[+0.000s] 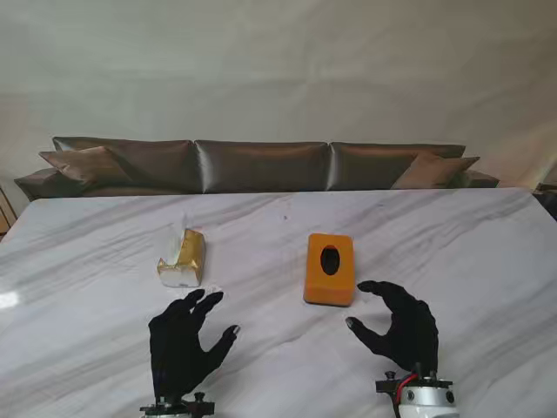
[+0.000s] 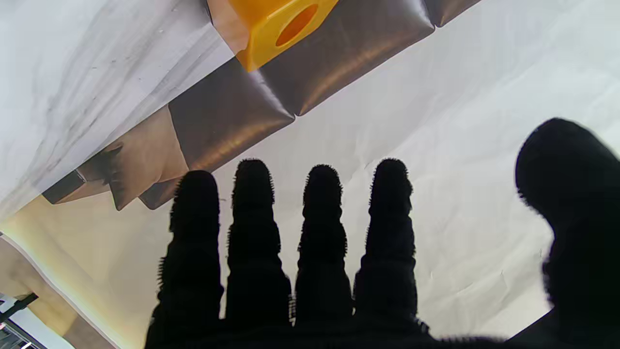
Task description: Refill a tissue box and feed the first sheet
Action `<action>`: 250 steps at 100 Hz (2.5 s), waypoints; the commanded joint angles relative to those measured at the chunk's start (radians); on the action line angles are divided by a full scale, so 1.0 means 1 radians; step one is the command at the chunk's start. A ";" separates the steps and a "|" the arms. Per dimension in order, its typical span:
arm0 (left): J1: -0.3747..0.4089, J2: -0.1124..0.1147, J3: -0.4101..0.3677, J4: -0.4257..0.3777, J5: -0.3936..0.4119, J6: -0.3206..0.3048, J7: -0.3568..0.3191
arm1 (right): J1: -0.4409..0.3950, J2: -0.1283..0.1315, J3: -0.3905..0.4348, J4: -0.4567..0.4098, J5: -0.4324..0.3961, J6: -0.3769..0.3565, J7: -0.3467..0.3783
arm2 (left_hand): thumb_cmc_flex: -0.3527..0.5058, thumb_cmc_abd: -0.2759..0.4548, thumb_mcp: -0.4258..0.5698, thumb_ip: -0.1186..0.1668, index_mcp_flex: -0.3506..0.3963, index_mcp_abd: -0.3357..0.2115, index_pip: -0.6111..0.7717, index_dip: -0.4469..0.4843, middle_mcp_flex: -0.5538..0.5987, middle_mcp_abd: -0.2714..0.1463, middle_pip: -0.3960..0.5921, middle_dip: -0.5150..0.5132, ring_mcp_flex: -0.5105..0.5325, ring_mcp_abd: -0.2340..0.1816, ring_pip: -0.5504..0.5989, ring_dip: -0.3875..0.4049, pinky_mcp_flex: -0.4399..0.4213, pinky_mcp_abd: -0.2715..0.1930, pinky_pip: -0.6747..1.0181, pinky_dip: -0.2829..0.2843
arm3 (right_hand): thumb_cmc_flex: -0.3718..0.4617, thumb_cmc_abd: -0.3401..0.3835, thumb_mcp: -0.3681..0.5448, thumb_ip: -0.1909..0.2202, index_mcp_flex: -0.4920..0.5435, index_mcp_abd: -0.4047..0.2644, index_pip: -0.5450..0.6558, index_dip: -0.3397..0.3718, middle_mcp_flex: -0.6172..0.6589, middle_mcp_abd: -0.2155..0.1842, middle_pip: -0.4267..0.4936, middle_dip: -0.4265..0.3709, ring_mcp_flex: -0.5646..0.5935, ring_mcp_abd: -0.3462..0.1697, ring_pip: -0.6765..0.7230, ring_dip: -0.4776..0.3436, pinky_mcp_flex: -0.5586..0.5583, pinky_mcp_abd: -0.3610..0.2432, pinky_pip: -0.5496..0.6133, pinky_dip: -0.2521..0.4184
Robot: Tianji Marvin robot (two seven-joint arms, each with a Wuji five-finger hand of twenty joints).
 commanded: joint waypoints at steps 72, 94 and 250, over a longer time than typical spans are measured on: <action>0.014 0.008 -0.040 -0.036 0.016 -0.011 -0.058 | 0.049 0.001 -0.018 -0.013 -0.014 0.048 0.028 | 0.012 0.039 -0.025 0.011 -0.002 0.009 -0.014 -0.017 -0.004 -0.004 -0.023 -0.009 -0.021 -0.013 -0.008 -0.007 -0.015 0.012 -0.012 0.000 | -0.042 0.013 -0.007 -0.021 -0.030 0.053 -0.024 -0.001 -0.024 0.016 -0.019 -0.004 -0.022 -0.004 -0.014 -0.003 -0.004 -0.010 -0.015 -0.003; -0.047 0.008 -0.028 -0.005 0.000 -0.038 -0.081 | 0.150 -0.004 -0.033 0.006 0.022 0.181 0.097 | 0.012 0.040 -0.025 0.011 -0.001 0.008 -0.013 -0.016 -0.004 -0.002 -0.022 -0.008 -0.020 -0.013 -0.006 -0.005 -0.013 0.011 -0.010 0.001 | -0.108 0.047 -0.003 -0.029 -0.051 0.152 -0.029 -0.011 -0.015 0.050 -0.009 -0.003 -0.009 0.038 0.007 0.007 0.018 0.004 0.009 0.004; -0.040 0.024 -0.120 0.005 0.002 -0.068 -0.162 | 0.695 -0.122 -0.286 0.501 0.313 0.662 0.196 | 0.009 0.043 -0.026 0.013 0.003 0.010 -0.008 -0.014 -0.003 -0.005 -0.018 -0.006 -0.018 -0.015 -0.003 -0.003 -0.012 0.012 -0.006 0.002 | -0.172 0.058 0.035 0.039 -0.337 0.351 0.078 0.031 -0.095 0.107 0.294 0.171 0.213 0.122 0.267 0.093 0.274 -0.024 0.342 -0.038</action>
